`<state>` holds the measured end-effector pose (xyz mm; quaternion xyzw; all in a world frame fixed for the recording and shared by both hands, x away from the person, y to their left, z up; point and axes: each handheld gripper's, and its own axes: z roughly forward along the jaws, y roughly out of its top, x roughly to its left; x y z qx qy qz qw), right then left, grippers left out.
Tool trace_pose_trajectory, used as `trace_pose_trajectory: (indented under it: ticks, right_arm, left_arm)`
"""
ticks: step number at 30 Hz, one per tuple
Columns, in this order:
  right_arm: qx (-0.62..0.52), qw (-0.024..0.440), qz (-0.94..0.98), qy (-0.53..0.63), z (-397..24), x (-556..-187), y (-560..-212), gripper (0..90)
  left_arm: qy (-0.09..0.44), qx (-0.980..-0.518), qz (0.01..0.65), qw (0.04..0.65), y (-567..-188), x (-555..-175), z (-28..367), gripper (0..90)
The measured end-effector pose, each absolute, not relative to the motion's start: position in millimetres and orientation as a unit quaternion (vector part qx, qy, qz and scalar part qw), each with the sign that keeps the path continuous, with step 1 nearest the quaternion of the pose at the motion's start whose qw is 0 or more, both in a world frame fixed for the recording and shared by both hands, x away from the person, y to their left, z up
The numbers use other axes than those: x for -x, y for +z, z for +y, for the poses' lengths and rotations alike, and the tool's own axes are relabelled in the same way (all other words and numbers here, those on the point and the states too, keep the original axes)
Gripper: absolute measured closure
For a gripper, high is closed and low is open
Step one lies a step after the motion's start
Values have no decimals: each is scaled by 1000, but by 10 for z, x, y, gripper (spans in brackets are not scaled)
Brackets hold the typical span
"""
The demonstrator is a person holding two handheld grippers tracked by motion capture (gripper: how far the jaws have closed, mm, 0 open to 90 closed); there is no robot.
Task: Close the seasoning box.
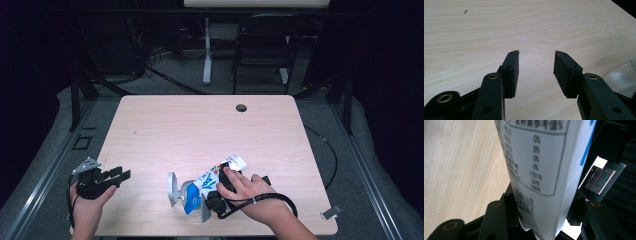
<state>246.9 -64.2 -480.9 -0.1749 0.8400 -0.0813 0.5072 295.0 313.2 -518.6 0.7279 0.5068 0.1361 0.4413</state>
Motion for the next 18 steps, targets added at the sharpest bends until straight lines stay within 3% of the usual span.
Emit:
trace_pose_trajectory:
  ticks: [18]
  right_arm:
    - [175, 508, 839, -85, -634, -2464, -4800, 558]
  left_arm:
    - [135, -728, 509, 440, -5191, -2953, 3138, 562]
